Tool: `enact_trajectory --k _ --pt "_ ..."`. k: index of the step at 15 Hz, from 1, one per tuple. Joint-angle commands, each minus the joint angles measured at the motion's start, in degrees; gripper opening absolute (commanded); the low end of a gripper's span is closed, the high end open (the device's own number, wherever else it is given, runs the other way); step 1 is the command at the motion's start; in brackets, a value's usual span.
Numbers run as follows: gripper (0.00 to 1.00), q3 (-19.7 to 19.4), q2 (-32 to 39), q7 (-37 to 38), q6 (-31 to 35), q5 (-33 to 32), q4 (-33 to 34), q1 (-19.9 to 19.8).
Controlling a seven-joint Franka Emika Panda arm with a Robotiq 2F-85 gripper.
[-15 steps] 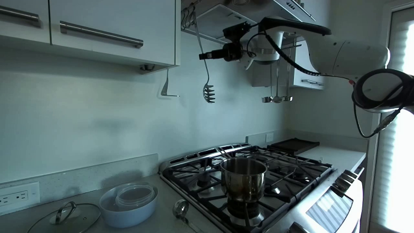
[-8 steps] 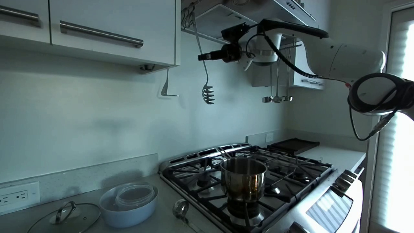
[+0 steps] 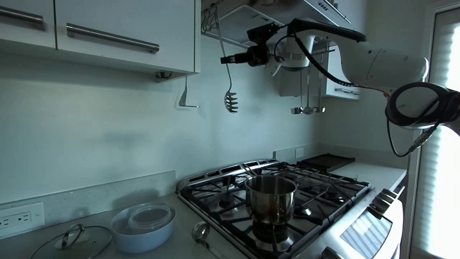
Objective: Remove the silver ladle from the pot and hang it above the stove
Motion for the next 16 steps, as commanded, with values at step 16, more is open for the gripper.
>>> enact_trajectory --k 16 --pt "0.03 1.2 1.6 1.6 -0.9 -5.3 3.5 -0.1"
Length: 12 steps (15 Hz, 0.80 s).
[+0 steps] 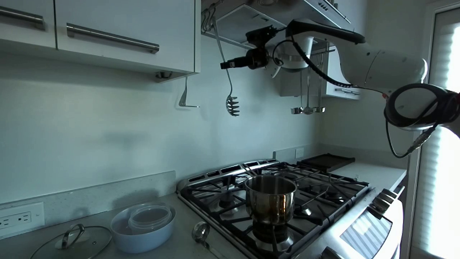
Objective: Remove the silver ladle from the pot and hang it above the stove
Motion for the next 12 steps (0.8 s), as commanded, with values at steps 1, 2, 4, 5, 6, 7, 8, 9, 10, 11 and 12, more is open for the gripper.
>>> enact_trajectory --k 1,2,4,5,6,7,8,9,10,11,12 --pt "0.03 0.9 1.0 1.5 -0.9 -1.4 3.1 -0.2" --pt "0.03 1.0 1.0 1.5 -0.8 -1.4 3.4 -0.2" --pt "0.03 1.0 1.1 1.5 -0.8 -1.4 3.9 -0.3" --pt "0.03 1.0 1.1 1.5 -0.8 -1.4 4.2 -0.3" --pt "0.03 1.0 1.2 1.5 -0.8 -1.5 4.4 -0.3" --pt "0.03 1.0 1.3 1.5 -0.8 -1.4 4.5 -0.4" --pt "0.03 1.0 1.4 1.6 -0.8 -1.5 4.6 -0.4" --pt "0.03 1.0 1.4 1.6 -0.8 -1.4 4.6 -0.5" --pt "0.03 1.0 1.4 1.5 -0.8 -1.5 4.6 -0.6" --pt "0.03 0.9 1.4 1.6 -0.7 -1.5 4.6 -0.7" --pt "0.03 0.9 1.4 1.6 -0.7 -1.5 4.7 -0.8"
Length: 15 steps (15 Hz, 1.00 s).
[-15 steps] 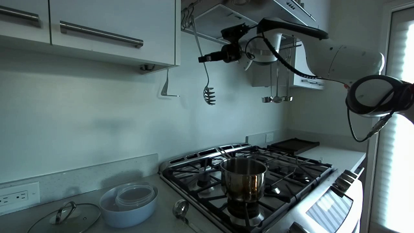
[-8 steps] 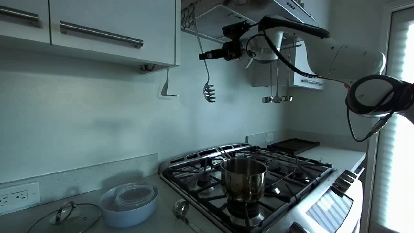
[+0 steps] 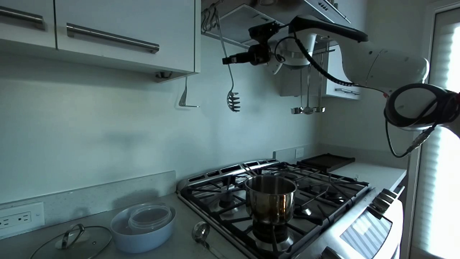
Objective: Remove the silver ladle from the pot and hang it above the stove
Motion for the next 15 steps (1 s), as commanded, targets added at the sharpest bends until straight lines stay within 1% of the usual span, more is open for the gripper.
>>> enact_trajectory --k 1,15 --pt "0.03 0.8 1.3 1.6 -0.7 -1.4 2.8 -0.5" --pt "0.03 0.8 2.5 1.9 -0.4 -1.4 3.2 -0.6"
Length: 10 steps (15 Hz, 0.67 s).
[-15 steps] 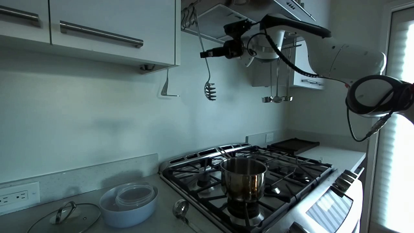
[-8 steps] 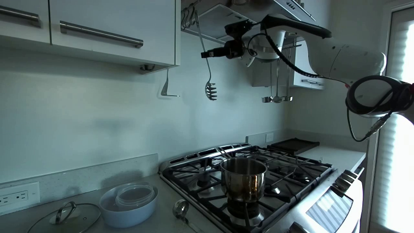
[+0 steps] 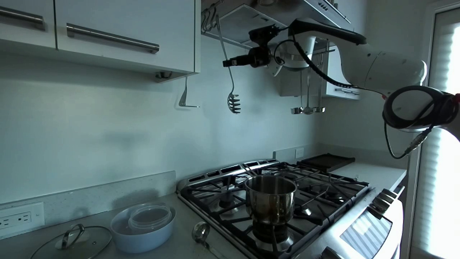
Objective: Remove the silver ladle from the pot and hang it above the stove
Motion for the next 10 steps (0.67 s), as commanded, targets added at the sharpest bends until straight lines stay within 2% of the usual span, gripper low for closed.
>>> enact_trajectory --k 1,10 --pt "0.03 0.9 1.8 1.9 -0.3 -1.3 2.6 -0.1" --pt "0.03 1.6 2.4 1.5 0.0 -0.8 3.6 0.0"
